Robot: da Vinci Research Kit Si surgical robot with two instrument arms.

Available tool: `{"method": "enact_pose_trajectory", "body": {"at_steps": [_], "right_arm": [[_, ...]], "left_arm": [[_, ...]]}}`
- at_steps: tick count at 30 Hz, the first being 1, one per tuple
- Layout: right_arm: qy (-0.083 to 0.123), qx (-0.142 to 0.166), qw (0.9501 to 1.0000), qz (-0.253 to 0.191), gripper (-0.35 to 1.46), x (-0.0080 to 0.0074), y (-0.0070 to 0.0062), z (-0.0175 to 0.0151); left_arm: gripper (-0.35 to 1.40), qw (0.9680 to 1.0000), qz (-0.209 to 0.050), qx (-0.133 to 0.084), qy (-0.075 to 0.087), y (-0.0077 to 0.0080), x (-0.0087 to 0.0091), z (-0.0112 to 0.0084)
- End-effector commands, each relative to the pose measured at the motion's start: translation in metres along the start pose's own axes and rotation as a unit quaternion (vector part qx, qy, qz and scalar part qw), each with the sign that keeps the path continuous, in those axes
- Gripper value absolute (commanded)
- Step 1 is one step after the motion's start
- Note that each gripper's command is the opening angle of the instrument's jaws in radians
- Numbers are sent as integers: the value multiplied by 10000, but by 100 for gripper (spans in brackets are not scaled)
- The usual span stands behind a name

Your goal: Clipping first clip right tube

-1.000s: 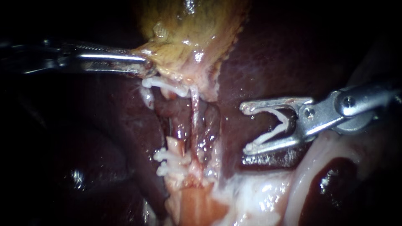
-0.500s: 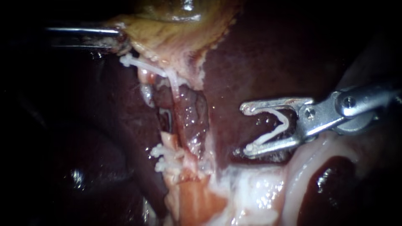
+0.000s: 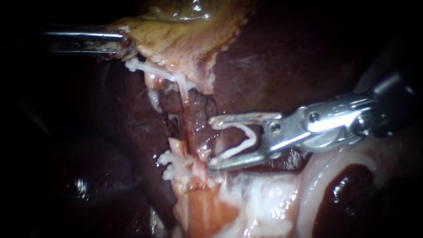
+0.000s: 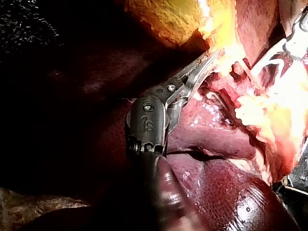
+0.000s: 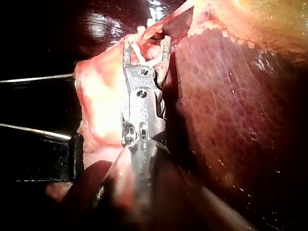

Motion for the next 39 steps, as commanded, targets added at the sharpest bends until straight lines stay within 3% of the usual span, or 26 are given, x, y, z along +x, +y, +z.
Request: {"method": "enact_pose_trajectory", "body": {"at_steps": [1,7,12,15,19,25,39], "right_arm": [[5,42,10000,24,50,-1,0,7],[361,371,9982,317,50,-2,-5,40],[739,720,9933,518,50,11,-23,44],[851,924,9902,612,49,20,-35,45],[902,1117,9874,672,48,26,-44,46],[868,1314,9853,664,44,24,-42,45],[862,1325,9848,719,18,20,-37,39]], "left_arm": [[-35,10000,1,5,-1,0,0,0],[-35,10000,5,10,0,1,-1,2],[-35,10000,5,10,0,1,-1,3],[-35,10000,5,10,0,1,-2,2],[-35,10000,6,9,0,0,-2,2],[-35,10000,7,7,0,0,-2,3],[-35,10000,11,13,16,0,-4,4]]}}
